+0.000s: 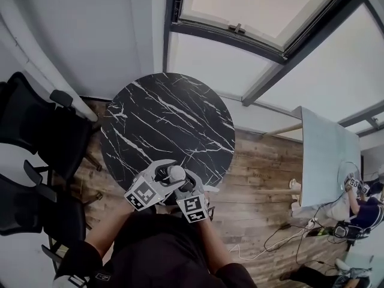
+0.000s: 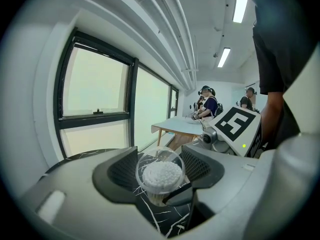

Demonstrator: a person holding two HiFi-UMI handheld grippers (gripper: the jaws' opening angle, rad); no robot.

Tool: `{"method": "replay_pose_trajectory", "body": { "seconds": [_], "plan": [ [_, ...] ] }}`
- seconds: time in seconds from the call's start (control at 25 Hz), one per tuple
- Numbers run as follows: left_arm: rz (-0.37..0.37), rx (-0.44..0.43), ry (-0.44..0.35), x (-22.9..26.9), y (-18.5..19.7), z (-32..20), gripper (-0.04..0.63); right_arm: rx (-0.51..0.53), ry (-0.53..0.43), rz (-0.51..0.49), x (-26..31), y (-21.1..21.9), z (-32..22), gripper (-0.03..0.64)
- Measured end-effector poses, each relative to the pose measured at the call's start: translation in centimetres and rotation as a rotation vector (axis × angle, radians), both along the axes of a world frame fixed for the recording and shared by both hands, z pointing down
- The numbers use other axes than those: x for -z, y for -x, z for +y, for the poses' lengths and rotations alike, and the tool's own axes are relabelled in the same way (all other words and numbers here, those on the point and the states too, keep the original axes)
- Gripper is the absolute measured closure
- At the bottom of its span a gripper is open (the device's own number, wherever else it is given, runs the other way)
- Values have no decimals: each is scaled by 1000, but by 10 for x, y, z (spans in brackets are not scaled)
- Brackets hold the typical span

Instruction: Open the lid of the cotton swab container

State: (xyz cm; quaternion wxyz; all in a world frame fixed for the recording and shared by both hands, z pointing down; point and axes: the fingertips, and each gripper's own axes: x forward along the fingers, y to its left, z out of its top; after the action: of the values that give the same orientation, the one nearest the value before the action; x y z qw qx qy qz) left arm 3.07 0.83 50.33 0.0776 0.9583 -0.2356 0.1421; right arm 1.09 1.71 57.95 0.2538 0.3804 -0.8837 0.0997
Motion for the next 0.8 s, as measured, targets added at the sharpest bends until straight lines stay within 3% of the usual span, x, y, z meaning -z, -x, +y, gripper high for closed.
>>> {"method": "replay_pose_trajectory", "body": {
  "seconds": [0.8],
  "plan": [
    [49, -6, -23, 6, 10, 12, 310, 2, -10, -23, 5, 4, 8, 397]
  ]
}}
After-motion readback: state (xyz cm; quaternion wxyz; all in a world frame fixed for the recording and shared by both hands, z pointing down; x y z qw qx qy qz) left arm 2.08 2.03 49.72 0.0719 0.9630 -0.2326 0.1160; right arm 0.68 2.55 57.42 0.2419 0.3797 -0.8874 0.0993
